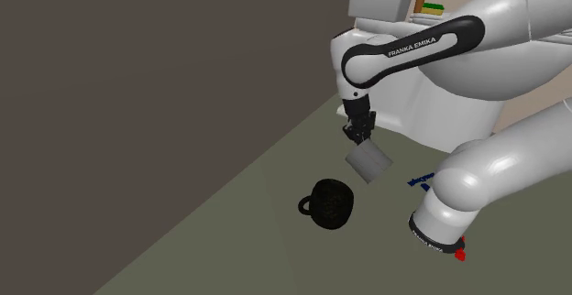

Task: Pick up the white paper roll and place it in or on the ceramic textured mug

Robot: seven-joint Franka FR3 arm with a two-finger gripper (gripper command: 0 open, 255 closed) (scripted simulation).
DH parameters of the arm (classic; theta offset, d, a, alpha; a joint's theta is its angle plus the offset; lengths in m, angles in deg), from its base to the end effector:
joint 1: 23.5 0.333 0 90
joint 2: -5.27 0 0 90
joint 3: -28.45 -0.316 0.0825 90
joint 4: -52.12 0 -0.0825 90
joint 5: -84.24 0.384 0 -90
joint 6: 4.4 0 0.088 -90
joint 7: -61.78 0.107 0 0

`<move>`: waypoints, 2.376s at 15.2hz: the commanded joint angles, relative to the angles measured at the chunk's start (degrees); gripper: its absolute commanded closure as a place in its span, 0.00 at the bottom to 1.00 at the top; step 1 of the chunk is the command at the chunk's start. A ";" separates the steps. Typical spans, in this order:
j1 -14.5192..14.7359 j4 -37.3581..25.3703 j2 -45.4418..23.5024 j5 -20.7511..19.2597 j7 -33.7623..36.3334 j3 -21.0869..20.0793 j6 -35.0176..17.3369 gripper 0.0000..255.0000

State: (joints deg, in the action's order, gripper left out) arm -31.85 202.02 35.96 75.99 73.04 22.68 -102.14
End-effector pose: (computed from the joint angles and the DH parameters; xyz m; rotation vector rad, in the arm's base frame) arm 0.3273 -0.0294 0.4004 2.8634 -0.3143 -0.5319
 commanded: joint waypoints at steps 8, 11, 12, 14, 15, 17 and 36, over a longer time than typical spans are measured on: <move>-0.07 -5.42 2.36 0.02 -1.48 0.21 7.64 1.00; -0.09 -7.41 2.81 0.02 -1.90 0.23 10.04 1.00; -0.10 -8.09 2.93 0.01 -2.04 0.23 10.83 1.00; -0.13 -9.49 3.13 -0.01 -2.31 0.24 12.40 1.00; -0.14 -10.20 3.20 -0.02 -2.44 0.24 13.18 1.00; -0.17 -11.65 3.31 -0.05 -2.71 0.25 14.72 1.00; 7.57 -25.10 -8.83 15.04 20.47 -17.88 17.37 1.00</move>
State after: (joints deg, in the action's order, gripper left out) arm -24.35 176.72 27.37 90.88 93.19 5.04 -84.30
